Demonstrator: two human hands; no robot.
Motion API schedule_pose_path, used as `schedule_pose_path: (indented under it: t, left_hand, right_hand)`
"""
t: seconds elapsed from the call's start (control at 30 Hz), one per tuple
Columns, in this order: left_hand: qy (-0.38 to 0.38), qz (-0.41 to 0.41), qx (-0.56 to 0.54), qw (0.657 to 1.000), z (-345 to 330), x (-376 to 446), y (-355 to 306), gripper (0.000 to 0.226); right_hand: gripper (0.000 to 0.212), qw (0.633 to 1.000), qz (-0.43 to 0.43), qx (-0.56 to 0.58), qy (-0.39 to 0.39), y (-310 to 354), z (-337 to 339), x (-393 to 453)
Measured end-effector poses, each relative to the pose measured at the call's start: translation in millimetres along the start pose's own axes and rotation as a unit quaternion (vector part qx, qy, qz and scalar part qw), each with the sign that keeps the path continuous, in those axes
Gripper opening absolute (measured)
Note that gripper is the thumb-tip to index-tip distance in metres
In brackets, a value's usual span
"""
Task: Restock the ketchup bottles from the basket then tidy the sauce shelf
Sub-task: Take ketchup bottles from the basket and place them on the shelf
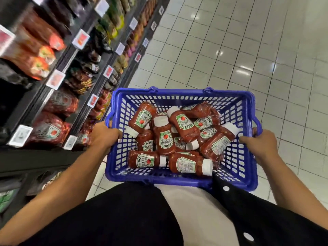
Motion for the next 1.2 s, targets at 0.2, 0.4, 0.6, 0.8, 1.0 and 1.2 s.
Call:
schedule_pose_path:
  t: [0.2, 0.4, 0.6, 0.8, 1.0, 1.2]
  left_hand:
    - [-0.048, 0.026, -0.013, 0.998, -62, 35, -56, 0.021]
    - [-0.134, 0.099, -0.011, 0.986, -120, 61, -97, 0.016]
    - [-0.188, 0.172, -0.089, 0.963, -159, 88, -112, 0.03]
    - [-0.229, 0.216, -0.16, 0.936, -192, 139, -123, 0.026]
    - [-0.258, 0.228, -0.171, 0.923, -208, 183, -135, 0.026]
    - [-0.293, 0.311, -0.178, 0.886, -240, 219, -131, 0.038]
  right_hand:
    - [0.026, 0.998, 0.032, -0.019, 0.052, 68, 14, 136]
    - [0.023, 0.983, 0.087, -0.101, 0.122, 154, 17, 274]
    - [0.023, 0.961, 0.159, -0.184, 0.131, 275, 10, 364]
    - [0.02, 0.939, 0.208, -0.234, 0.142, 376, -36, 428]
    - [0.022, 0.911, 0.247, -0.283, 0.17, 461, -94, 473]
    - [0.016, 0.884, 0.294, -0.298, 0.207, 517, -167, 521]
Point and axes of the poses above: each hand's wrist, its own x-axis towards the middle knuckle, its own z-axis out of the back of the hand, y = z × x, the point moved 2 cm from there along x, towards the middle knuckle, and after that the axes turned 11 degrees about -x, right-handed, at the moved point
